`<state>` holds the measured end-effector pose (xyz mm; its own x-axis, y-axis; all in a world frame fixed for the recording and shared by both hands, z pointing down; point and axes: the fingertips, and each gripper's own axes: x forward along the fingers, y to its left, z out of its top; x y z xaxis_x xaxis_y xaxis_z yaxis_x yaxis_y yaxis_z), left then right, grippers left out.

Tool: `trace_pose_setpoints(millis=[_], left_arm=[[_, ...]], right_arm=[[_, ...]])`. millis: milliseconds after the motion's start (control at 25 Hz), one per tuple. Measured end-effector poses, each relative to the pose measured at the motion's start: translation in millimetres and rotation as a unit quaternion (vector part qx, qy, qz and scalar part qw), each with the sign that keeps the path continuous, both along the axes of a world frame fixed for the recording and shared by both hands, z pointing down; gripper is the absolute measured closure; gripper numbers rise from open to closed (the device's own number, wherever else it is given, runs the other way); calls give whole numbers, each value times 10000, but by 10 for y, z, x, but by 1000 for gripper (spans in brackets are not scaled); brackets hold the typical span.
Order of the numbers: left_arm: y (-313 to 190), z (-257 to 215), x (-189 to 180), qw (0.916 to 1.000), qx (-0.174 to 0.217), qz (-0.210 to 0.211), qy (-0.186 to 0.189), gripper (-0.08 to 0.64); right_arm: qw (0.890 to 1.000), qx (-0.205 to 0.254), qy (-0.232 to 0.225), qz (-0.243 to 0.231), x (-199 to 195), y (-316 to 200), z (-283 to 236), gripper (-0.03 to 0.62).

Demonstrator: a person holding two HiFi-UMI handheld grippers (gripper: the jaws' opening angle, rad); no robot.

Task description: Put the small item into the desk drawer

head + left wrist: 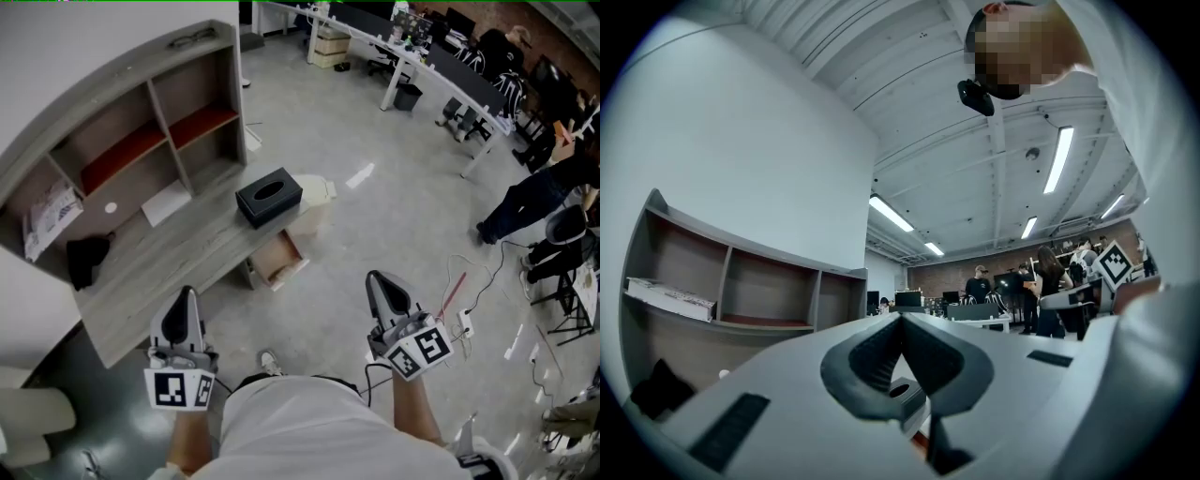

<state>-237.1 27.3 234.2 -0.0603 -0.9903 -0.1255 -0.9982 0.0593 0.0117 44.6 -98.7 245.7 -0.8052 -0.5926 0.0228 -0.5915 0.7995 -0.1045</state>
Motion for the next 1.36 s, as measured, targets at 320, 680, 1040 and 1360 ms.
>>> trace_pose_setpoints(millis=[320, 680, 1040, 1360], left_arm=[[84, 53, -35, 9999, -106, -55, -2, 543], [69, 97, -20, 9999, -135, -57, 41, 543], [32, 103, 8, 9999, -136, -18, 77, 543], [0, 126, 25, 9998, -164, 6, 75, 543]], right_arm=[[9997, -50, 11, -235, -216, 21, 66, 569], [9993, 15, 112, -364, -290, 38, 101, 571], [9992, 31, 137, -379, -283, 43, 99, 571], [9992, 2, 168, -374, -265, 32, 132, 571]])
